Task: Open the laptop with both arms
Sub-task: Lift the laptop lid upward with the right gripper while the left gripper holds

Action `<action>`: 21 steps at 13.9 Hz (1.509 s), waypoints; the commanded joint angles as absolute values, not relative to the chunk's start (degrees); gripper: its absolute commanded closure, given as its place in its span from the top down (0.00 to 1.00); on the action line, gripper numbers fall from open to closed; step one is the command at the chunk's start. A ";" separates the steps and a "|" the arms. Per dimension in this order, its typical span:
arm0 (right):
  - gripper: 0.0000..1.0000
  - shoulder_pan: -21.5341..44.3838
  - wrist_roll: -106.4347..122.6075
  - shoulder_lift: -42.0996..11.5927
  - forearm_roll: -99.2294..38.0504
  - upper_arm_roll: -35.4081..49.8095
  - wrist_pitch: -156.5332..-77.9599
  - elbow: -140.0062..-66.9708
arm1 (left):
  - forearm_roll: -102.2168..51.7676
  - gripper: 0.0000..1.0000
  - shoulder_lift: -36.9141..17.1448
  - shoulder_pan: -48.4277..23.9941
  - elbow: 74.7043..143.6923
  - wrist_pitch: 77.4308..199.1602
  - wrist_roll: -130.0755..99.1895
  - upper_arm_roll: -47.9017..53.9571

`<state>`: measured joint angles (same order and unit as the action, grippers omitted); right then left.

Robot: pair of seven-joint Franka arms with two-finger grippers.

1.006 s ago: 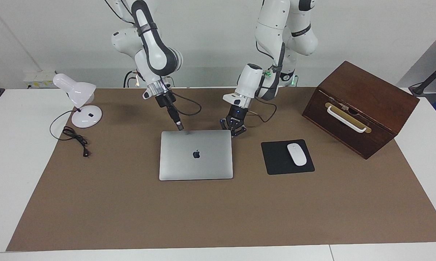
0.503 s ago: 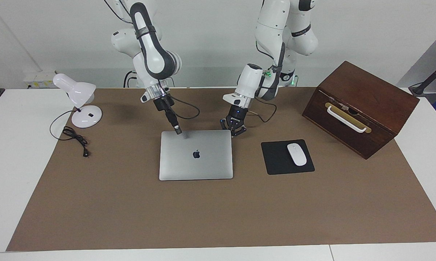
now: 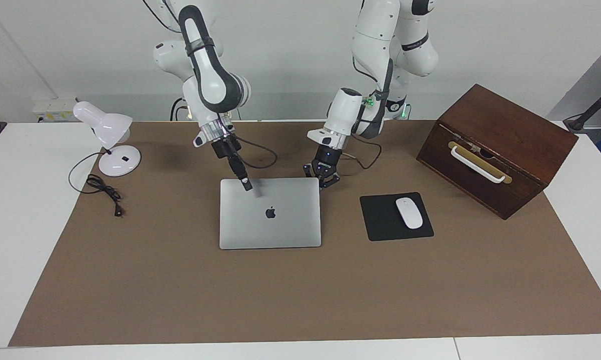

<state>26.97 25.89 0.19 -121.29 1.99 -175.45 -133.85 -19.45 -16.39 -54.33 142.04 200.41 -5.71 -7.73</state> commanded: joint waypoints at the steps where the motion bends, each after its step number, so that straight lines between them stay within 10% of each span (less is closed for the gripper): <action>1: 0.99 24.87 28.21 -1.40 -120.67 2.02 -173.41 -130.70 | -21.09 0.00 -19.69 -54.49 141.15 200.74 -3.87 -8.70; 21: 0.99 16.52 34.28 -2.64 -134.82 2.02 -157.76 -116.64 | -21.09 0.00 -20.13 -54.49 141.15 200.74 -2.99 -8.79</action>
